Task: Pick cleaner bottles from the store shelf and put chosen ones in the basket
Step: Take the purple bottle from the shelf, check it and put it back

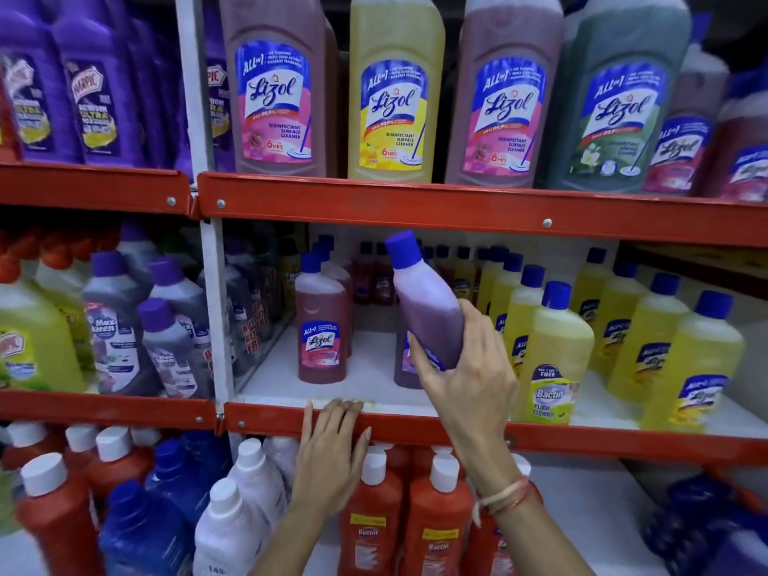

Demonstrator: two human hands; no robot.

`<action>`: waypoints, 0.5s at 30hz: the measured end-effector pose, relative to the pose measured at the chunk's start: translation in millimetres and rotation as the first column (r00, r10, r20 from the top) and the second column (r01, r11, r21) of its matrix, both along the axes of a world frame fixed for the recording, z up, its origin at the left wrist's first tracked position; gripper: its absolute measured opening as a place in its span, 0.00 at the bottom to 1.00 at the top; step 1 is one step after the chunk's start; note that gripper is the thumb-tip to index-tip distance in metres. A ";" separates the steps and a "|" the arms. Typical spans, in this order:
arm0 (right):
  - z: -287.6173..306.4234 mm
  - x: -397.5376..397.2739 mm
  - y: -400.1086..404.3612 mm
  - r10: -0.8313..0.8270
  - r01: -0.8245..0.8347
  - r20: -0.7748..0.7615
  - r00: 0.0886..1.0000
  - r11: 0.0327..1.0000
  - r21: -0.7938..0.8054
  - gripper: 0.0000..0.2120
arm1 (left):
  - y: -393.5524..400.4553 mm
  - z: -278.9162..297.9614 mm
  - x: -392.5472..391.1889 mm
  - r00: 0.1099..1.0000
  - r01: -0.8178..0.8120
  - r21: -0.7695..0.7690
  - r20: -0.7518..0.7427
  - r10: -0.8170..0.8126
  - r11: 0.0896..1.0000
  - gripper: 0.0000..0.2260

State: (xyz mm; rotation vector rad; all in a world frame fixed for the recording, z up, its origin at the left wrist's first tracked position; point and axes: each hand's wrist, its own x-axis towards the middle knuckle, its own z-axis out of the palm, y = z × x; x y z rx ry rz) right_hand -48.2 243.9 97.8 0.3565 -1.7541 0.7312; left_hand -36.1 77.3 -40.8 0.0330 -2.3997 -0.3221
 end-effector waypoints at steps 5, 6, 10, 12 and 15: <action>13.7 20.0 19.0 0.404 -0.335 0.230 0.885 0.898 -0.285 0.27 | -0.2 -0.7 1.2 0.999 -0.010 -0.017 0.044 0.011 1.000 0.20; 18.1 21.6 23.1 0.533 -0.427 0.241 0.811 0.821 -0.380 0.26 | -0.1 -0.6 1.6 0.999 -0.014 -0.020 0.051 0.015 1.000 0.20; 29.3 17.6 33.9 0.966 -0.676 0.107 0.237 0.243 -0.695 0.29 | 0.0 0.8 1.5 0.998 -0.036 -0.042 0.056 0.039 0.998 0.20; 27.0 10.8 36.9 1.000 -0.644 0.023 -0.015 0.008 -0.765 0.35 | 0.3 1.5 1.2 0.997 -0.045 -0.049 0.056 0.047 0.998 0.20; 19.1 3.8 40.0 0.966 -0.552 -0.066 -0.249 -0.198 -0.810 0.40 | -2.0 0.3 1.1 0.998 -0.038 -0.047 0.053 0.040 0.998 0.22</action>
